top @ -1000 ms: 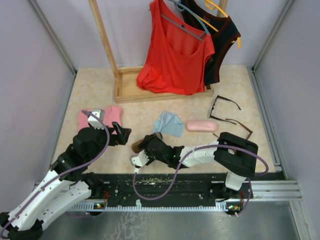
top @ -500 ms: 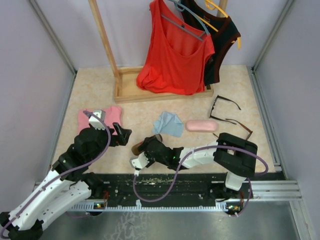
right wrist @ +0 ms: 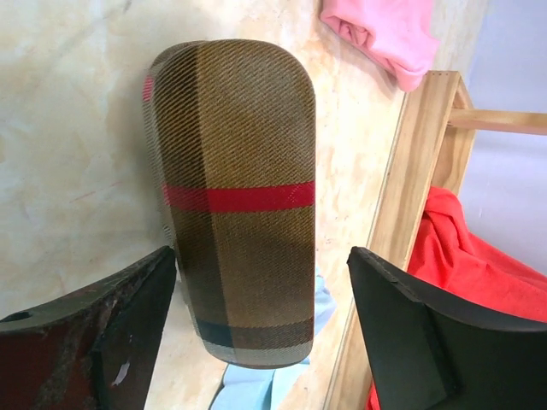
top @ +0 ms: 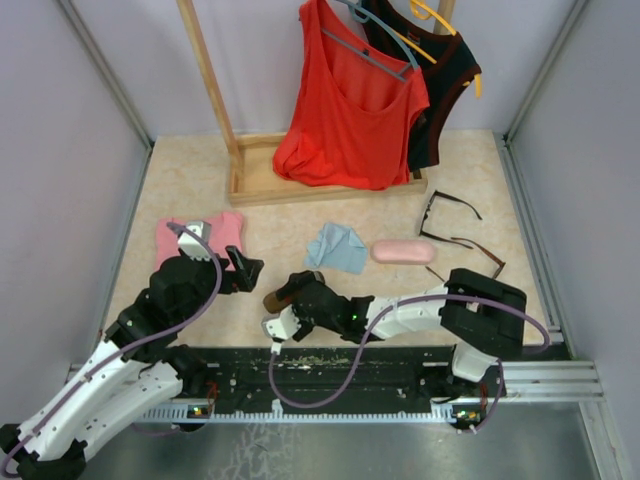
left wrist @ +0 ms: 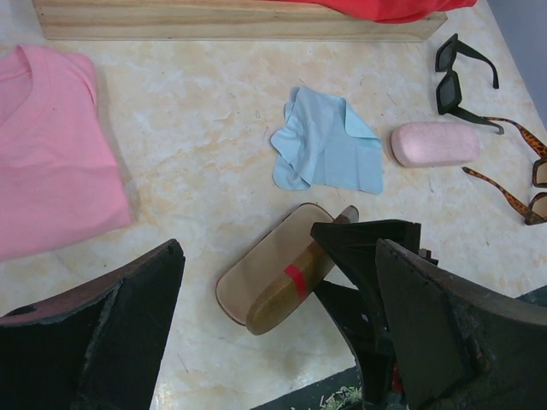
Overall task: Organize the sunglasses
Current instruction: Place the sunglasses case at the center of the board.
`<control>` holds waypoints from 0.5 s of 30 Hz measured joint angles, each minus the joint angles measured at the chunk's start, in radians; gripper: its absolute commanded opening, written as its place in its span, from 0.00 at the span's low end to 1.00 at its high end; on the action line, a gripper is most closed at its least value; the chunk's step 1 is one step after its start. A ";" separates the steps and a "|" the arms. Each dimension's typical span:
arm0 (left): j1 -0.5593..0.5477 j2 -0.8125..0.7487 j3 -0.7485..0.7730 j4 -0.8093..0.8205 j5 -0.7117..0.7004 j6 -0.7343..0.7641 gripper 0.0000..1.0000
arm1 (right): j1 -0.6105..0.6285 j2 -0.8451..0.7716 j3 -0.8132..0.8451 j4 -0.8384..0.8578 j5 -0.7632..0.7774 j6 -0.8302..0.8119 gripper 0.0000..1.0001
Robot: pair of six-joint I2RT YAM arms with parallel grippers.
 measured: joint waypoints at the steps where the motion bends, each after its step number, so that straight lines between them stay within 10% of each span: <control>1: 0.000 0.000 -0.002 0.000 0.000 -0.002 0.98 | 0.002 -0.008 -0.005 0.001 -0.003 0.004 0.84; 15: 0.000 0.013 -0.026 0.000 0.008 -0.037 0.97 | 0.075 -0.250 -0.145 -0.030 -0.024 0.144 0.87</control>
